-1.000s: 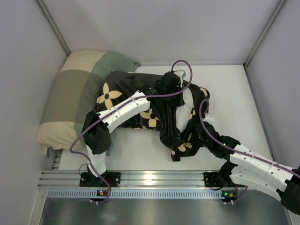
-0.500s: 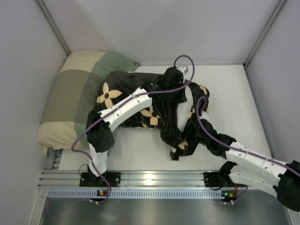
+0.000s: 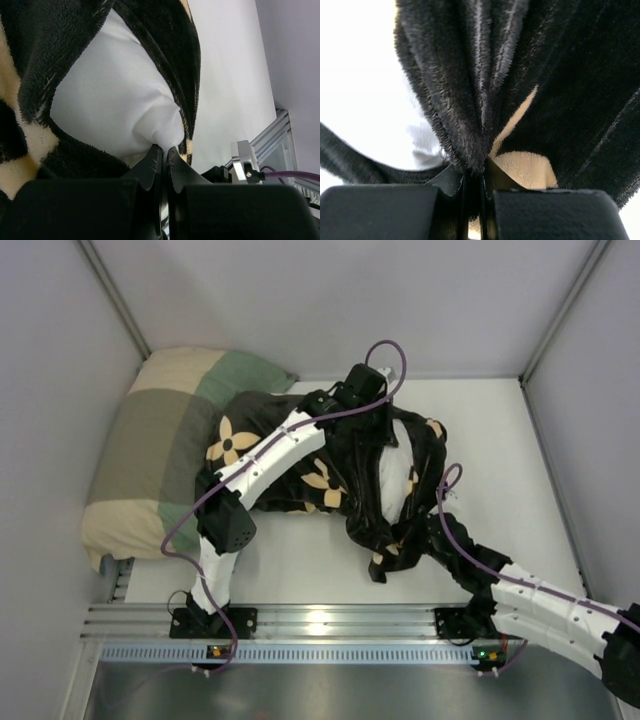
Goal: Remove the pillowcase from the pillow
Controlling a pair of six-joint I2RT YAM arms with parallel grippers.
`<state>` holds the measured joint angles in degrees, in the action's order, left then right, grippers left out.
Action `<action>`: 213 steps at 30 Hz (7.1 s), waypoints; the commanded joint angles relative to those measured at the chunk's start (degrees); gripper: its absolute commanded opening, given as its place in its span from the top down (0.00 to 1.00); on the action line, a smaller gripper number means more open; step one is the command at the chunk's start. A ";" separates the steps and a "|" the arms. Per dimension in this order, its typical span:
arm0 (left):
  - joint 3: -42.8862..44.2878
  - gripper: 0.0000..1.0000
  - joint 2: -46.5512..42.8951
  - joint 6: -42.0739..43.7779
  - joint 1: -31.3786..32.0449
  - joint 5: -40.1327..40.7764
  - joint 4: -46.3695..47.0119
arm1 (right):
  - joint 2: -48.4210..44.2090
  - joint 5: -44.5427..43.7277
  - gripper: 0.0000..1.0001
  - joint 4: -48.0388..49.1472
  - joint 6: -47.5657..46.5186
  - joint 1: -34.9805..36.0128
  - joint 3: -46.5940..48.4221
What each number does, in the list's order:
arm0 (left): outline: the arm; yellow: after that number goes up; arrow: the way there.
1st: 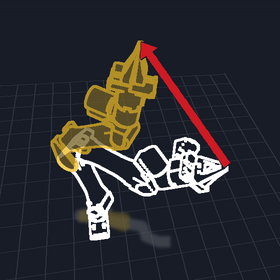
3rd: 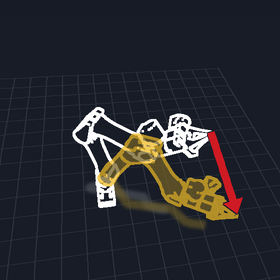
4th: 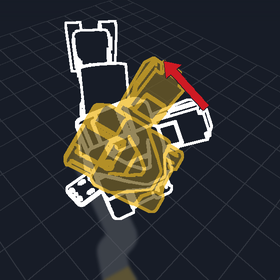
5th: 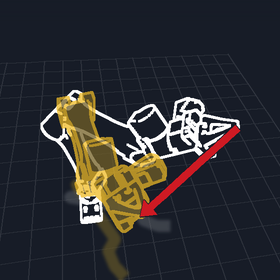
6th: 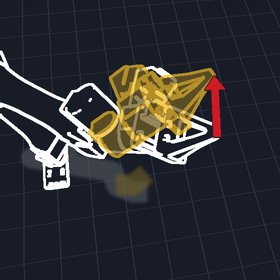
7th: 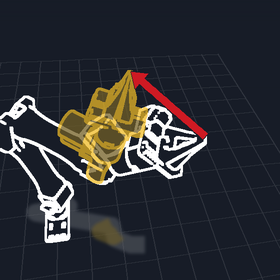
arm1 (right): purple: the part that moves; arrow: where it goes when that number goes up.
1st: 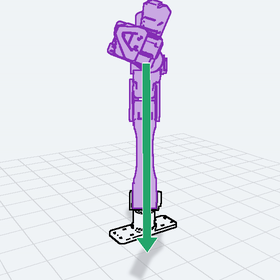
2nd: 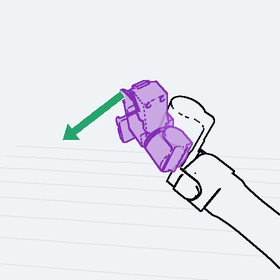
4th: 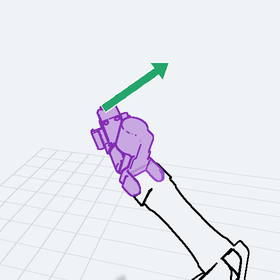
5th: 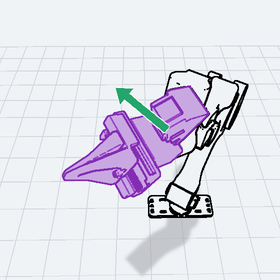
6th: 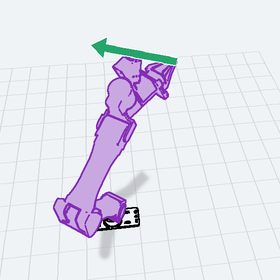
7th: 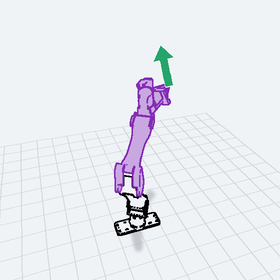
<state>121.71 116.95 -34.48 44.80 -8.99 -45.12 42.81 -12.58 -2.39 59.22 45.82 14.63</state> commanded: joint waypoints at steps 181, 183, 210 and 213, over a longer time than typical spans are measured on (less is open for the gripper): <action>-78.30 0.04 -50.42 -24.23 35.61 17.16 38.27 | -20.93 40.36 0.00 -41.90 -22.38 -36.95 25.44; -78.73 0.03 -48.93 -25.98 38.16 22.32 37.40 | -19.79 39.13 0.01 -43.04 -23.44 -36.95 28.16; -66.16 1.00 -49.88 -11.58 19.54 34.93 26.40 | -25.93 38.33 0.01 -47.88 -24.77 -36.95 24.40; -65.64 1.00 -48.22 -10.52 19.45 33.61 26.40 | -26.19 39.38 0.00 -47.88 -24.33 -36.95 23.78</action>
<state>54.26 68.23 -48.21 64.86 23.40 -18.61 17.26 26.02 -49.45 35.00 8.86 38.96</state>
